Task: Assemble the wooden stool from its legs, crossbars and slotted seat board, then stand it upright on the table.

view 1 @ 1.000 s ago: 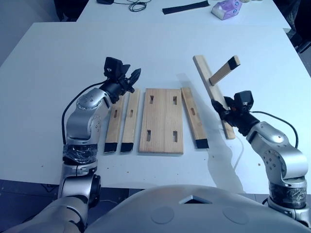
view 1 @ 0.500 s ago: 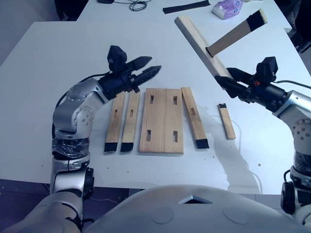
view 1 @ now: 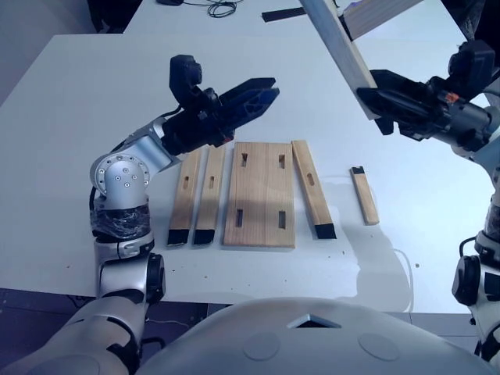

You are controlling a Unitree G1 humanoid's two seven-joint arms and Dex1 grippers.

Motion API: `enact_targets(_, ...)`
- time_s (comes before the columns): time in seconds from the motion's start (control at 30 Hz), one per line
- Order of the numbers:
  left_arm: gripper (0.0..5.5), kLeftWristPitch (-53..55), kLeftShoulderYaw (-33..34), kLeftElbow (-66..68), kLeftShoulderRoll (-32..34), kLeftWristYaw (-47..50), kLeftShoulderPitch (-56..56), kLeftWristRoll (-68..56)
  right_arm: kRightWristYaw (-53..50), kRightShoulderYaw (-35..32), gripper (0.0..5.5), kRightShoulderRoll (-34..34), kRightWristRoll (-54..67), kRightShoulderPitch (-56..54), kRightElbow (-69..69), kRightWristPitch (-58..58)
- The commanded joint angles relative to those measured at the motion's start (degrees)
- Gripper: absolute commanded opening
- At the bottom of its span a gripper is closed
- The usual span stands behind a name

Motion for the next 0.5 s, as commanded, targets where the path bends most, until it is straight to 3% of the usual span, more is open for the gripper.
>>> enact_targets(0.03,3.17,0.21,-0.54,0.11,-1.51,1.89,-1.87,-0.49,2.25,1.73,2.05,-1.12,0.89,-0.40,-1.04,0.73)
enact_targets(0.5,3.17,2.60,-2.47,-4.25,-2.89,4.24,-2.55,-3.69,4.25,6.07,2.05,-1.21,-0.10,2.41,-3.96,0.90)
